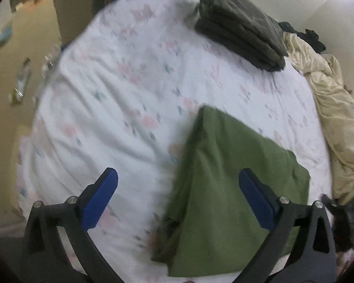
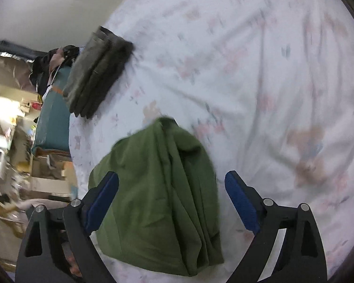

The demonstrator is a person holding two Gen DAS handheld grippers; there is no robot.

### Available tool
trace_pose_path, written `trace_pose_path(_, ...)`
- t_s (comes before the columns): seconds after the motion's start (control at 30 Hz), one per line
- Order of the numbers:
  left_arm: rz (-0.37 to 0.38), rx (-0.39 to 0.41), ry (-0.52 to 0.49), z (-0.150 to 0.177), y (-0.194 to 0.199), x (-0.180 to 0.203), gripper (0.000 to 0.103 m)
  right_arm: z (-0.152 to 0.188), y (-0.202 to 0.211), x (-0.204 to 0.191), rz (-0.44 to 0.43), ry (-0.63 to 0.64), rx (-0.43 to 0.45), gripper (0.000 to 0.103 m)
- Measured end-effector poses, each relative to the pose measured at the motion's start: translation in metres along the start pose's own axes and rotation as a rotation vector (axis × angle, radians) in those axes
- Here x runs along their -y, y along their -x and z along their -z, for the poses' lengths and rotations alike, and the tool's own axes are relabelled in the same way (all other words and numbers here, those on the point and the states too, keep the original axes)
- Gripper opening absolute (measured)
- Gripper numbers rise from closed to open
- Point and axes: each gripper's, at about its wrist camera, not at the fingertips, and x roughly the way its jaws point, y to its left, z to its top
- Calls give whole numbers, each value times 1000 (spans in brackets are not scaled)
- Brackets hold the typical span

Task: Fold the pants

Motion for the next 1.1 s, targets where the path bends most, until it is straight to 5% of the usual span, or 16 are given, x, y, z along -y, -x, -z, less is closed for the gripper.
trace_pose_path(0.2, 44, -186, -141, 23, -50, 27, 98, 20, -49, 0, 87, 35, -147, 94)
trace_pose_path(0.3, 66, -204, -180, 34, -60, 38, 85, 33, -61, -4, 83, 77, -191, 92)
trace_pose_path(0.37, 99, -224, -208, 37, -61, 46, 56, 40, -67, -13, 37, 123, -252, 82)
trace_pose_path(0.43, 114, -239, -226, 36, -57, 53, 40, 50, -74, -24, 11, 174, -303, 73)
trace_pose_path(0.47, 104, -226, -281, 37, -54, 58, 20, 54, -73, -29, 34, 212, -276, 65)
trace_pose_path(0.67, 153, -150, -349, 36, -18, 74, 11, 60, -45, -54, 12, 325, -193, 24)
trace_pose_path(0.87, 205, 55, -392, 36, 54, 88, 11, 69, 7, -84, -116, 402, -30, 22)
trace_pose_path(1.1, 220, 126, -390, 36, 76, 85, 11, 71, 24, -98, -186, 429, 24, 22)
